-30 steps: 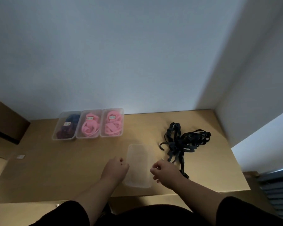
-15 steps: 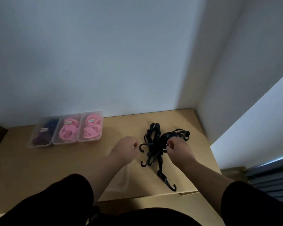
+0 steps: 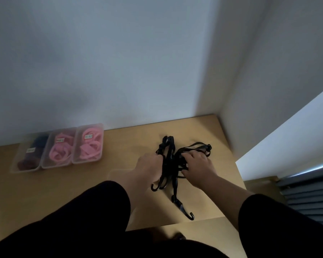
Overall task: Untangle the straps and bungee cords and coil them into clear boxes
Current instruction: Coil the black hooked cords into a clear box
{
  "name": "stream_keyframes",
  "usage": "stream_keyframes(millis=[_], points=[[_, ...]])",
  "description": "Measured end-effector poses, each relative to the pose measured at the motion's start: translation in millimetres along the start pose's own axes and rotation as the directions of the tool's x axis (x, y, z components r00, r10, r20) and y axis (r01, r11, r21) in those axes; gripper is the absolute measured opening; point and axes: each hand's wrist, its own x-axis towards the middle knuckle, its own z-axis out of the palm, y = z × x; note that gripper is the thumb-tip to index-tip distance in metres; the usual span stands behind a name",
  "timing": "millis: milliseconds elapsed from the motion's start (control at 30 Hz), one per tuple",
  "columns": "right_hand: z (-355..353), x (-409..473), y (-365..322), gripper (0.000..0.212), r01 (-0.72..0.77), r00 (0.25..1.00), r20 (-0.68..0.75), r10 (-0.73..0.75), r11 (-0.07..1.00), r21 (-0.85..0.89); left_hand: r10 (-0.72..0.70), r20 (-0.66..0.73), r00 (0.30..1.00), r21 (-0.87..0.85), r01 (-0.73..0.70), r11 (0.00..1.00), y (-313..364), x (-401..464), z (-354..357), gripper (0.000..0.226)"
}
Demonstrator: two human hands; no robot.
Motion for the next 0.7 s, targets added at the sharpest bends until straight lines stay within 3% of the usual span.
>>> stream_keyframes(millis=[100, 233, 433, 567, 700], points=[[6.8, -0.7, 5.8, 0.066, -0.076, 0.997, 0.034, 0.073, 0.994, 0.078, 0.032, -0.02, 0.999, 0.07, -0.031, 0.997, -5.0, 6.2, 8.0, 0.005], [6.4, -2.2, 7.5, 0.066, -0.107, 0.994, 0.032, 0.104, 0.99, 0.089, 0.091, 0.001, 0.996, 0.056, -0.091, 0.994, -5.3, 12.8, 9.3, 0.016], [-17.4, -5.7, 3.1, 0.051, -0.054, 0.993, -0.1, 0.07, 0.986, 0.157, 0.156, -0.018, 0.988, -0.258, -0.155, 0.954, 6.8, 9.0, -20.0, 0.015], [-44.8, -17.2, -0.1, 0.038, 0.148, 0.95, -0.312, -0.016, 0.903, 0.404, 0.176, -0.015, 0.984, -0.551, -0.155, 0.82, 17.7, -6.7, -53.1, 0.015], [-73.0, -30.6, 1.0, 0.066, 0.237, 0.925, -0.379, -0.031, 0.825, 0.513, 0.169, -0.056, 0.984, -0.719, -0.157, 0.677, 38.8, -23.3, -86.4, 0.017]])
